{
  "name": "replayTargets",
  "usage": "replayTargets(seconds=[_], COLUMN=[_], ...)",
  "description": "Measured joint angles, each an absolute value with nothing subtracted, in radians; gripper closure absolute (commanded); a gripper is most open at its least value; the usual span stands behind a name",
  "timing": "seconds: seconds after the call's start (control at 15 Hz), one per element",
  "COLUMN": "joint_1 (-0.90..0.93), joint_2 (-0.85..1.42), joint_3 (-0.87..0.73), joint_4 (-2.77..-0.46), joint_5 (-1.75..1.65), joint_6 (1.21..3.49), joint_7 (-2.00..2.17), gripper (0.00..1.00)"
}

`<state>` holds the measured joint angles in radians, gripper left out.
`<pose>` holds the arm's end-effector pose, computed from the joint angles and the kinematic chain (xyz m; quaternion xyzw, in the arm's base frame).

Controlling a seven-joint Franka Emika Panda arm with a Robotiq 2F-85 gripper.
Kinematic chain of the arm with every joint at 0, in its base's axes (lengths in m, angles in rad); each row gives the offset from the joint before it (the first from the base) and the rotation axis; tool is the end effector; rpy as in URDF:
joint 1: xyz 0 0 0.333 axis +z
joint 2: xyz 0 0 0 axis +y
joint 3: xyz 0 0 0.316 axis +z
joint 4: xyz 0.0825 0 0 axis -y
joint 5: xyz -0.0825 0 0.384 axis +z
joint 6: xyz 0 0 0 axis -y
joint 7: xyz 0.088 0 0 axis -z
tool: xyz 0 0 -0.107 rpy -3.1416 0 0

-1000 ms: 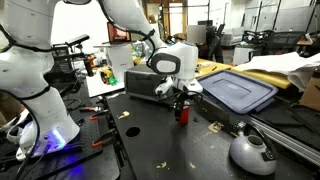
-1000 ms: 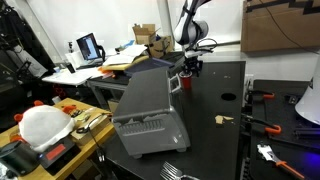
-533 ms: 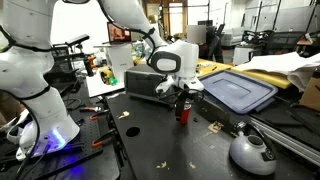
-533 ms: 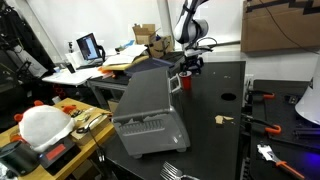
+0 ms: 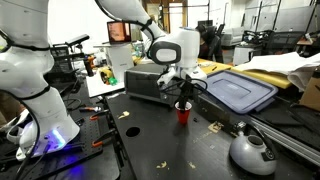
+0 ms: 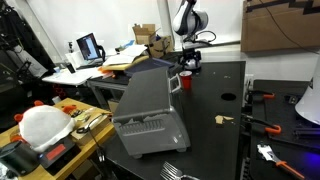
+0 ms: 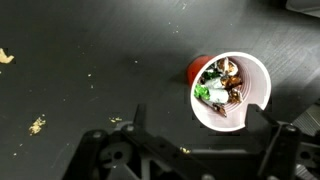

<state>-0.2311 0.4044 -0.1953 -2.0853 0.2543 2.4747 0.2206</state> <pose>0.5336 -0.2418 0.2319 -0.9139 0.4039 -0.0036 0.0399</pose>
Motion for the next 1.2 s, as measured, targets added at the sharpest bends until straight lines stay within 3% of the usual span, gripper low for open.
replayTargets(seconds=[0.6, 1.2], joint_1=[-0.281, -0.283], joint_2=[0.35, 0.481], joint_3=[-0.254, -0.305], joint_4=[-2.002, -1.812], joint_5=[0.337, 0.341], joint_6=[2.467, 2.467], joint_7=[0.389, 0.764], gripper=[0.0, 0.0])
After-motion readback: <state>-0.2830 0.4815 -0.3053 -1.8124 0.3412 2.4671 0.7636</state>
